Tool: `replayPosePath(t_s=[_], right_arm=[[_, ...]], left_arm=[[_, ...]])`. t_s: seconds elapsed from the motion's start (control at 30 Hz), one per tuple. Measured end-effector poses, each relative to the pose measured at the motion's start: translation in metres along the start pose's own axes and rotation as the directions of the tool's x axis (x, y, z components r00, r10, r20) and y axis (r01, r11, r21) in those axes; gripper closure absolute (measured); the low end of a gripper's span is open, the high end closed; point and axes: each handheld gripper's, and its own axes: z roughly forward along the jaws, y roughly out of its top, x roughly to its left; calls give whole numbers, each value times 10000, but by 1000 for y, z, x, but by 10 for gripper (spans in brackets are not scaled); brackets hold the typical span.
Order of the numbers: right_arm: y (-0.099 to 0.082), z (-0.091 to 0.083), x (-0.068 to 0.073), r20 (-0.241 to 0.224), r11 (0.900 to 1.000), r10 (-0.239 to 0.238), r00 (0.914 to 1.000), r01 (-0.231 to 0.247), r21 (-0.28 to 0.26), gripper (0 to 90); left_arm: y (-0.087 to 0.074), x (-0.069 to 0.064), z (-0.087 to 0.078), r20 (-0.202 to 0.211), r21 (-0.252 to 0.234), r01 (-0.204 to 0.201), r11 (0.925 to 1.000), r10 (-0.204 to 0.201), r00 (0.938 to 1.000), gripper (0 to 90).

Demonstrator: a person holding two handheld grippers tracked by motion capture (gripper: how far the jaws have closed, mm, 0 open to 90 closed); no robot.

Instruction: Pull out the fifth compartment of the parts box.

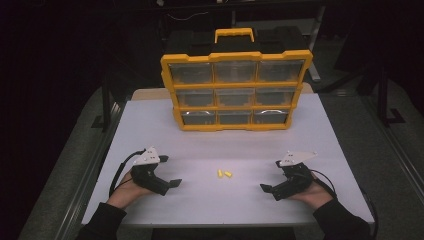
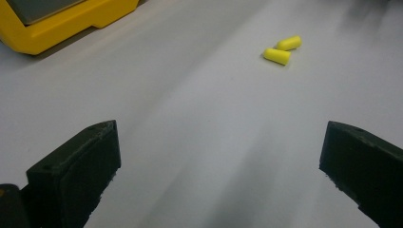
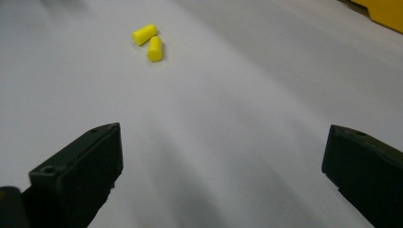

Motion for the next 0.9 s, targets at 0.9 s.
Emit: replayPosePath(t_s=[0.9], right_arm=[[2,0,0,-232,9995,207,9995,-213,-240,0]], left_arm=[[6,4,5,271,-141,154,9998,-150,9995,0]])
